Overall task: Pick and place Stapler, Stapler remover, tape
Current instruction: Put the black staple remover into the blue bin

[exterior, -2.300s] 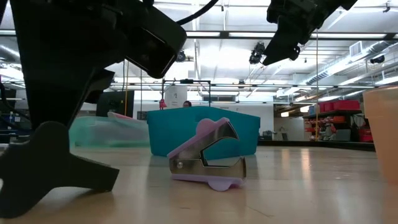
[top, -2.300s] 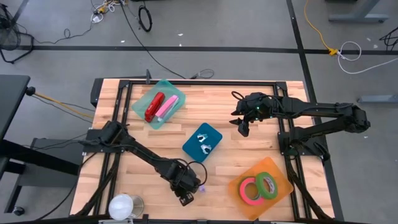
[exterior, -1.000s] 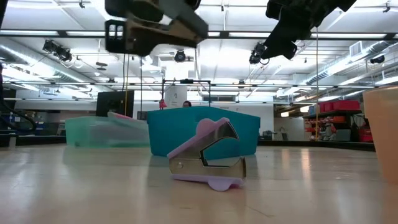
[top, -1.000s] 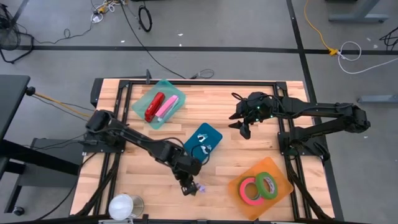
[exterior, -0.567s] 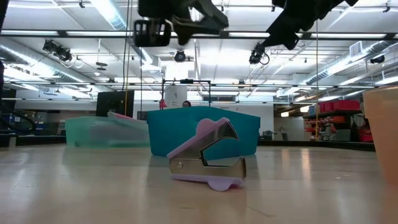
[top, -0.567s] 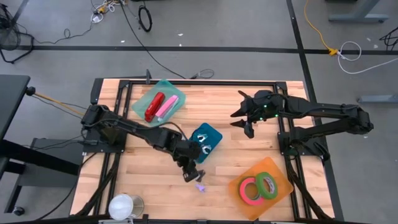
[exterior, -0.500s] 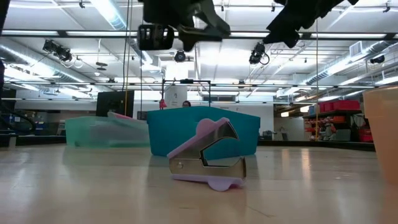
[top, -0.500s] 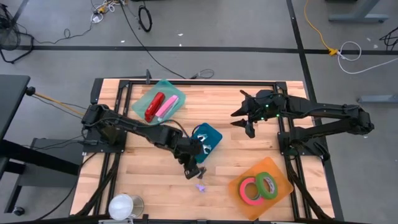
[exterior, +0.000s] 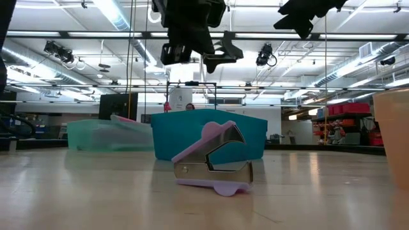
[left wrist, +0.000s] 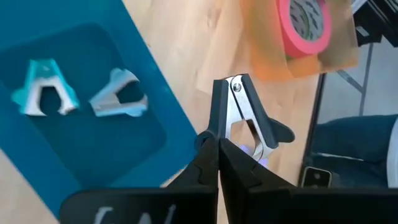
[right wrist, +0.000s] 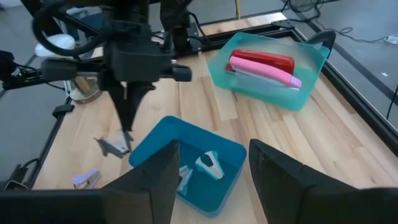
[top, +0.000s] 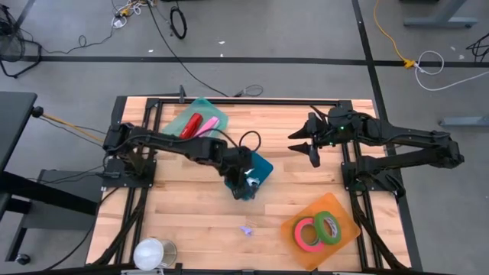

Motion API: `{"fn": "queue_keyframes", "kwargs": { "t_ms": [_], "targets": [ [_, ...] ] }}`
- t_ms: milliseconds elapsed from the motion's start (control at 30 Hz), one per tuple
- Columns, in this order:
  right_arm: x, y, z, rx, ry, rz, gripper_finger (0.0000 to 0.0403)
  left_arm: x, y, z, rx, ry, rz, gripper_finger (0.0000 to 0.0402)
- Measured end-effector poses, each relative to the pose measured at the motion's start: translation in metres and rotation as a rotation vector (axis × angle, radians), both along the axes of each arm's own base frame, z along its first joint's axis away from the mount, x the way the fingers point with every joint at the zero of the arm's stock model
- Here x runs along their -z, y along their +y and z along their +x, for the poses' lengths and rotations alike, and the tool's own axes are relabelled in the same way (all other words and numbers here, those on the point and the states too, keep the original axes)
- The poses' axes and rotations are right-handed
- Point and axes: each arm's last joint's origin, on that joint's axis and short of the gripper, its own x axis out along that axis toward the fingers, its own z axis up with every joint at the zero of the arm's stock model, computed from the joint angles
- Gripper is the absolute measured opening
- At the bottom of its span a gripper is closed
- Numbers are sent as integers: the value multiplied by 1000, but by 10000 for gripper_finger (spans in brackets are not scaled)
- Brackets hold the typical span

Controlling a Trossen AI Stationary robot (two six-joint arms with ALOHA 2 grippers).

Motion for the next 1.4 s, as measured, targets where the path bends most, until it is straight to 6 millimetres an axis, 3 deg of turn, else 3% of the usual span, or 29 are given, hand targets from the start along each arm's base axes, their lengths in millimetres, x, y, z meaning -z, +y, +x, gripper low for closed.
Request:
{"fn": "queue_keyframes", "kwargs": {
  "t_ms": [300, 567, 767, 1033, 1400],
  "targets": [
    [0, 0, 0, 7, -1, 15, 192, 0, 38, 2, -31, -17, 40, 2],
    [0, 0, 0, 2, 1, 4, 192, 2, 57, -1, -50, 10, 17, 2],
    [0, -1, 0, 34, 5, -21, 192, 16, 62, -7, -1, 130, 21, 2],
    [0, -4, 0, 124, 6, -38, 192, 29, 67, -3, 89, 148, 66, 2],
    [0, -4, 0, 146, 3, -2, 192, 29, 66, -3, 131, 131, 102, 20]
  ]
}}
